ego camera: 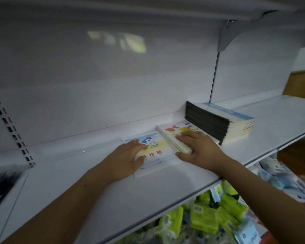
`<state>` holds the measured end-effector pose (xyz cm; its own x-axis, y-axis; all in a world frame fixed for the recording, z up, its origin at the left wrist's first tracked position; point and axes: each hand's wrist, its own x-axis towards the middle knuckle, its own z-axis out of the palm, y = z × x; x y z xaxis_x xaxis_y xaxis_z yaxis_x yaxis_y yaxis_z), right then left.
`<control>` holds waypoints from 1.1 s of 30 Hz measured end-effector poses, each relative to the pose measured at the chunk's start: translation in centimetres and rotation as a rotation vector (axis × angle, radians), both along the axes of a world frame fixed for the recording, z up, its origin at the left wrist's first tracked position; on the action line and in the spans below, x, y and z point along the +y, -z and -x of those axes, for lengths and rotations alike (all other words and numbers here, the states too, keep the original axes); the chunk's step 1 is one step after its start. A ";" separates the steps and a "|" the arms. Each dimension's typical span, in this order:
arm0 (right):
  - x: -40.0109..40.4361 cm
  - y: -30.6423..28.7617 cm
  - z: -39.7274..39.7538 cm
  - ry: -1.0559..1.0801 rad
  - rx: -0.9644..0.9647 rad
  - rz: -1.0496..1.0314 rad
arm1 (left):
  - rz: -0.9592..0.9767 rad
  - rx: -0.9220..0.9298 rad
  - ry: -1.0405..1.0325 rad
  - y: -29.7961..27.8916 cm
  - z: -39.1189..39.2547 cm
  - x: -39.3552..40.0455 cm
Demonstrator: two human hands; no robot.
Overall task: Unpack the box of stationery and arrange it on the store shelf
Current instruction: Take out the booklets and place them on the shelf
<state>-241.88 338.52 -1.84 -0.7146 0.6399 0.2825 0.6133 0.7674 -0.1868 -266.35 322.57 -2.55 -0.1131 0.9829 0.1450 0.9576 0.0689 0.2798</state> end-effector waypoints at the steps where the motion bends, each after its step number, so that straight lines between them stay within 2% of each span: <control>1: 0.1 0.1 0.2 -0.001 -0.002 -0.021 | -0.014 0.003 -0.003 0.1 0.0 0.3; 10: -0.2 0.4 1.9 0.034 0.003 0.029 | -0.036 -0.033 -0.083 0.3 -0.4 0.2; 13: 0.5 0.0 1.7 -0.005 -0.003 0.184 | -0.009 -0.038 -0.126 0.0 -0.5 -0.1; 16: 2.4 -2.1 3.5 0.046 0.101 0.366 | -0.011 -0.060 -0.138 -0.2 -0.5 -0.1; 23: 4.5 -3.2 9.8 0.220 -0.219 0.128 | -0.011 -0.016 -0.184 -0.4 -0.9 0.1; 27: 4.3 -3.4 11.4 0.296 -0.197 0.100 | -0.011 -0.005 -0.189 -0.4 -0.9 0.3; 33: 3.3 -3.3 12.7 0.254 -0.173 0.024 | -0.048 -0.012 -0.218 0.1 -0.7 0.3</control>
<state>-254.61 341.85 1.50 -0.5669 0.8094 0.1532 0.8094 0.5819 -0.0794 -265.69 322.86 -2.61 -0.3240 0.9271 0.1886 0.9182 0.2601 0.2989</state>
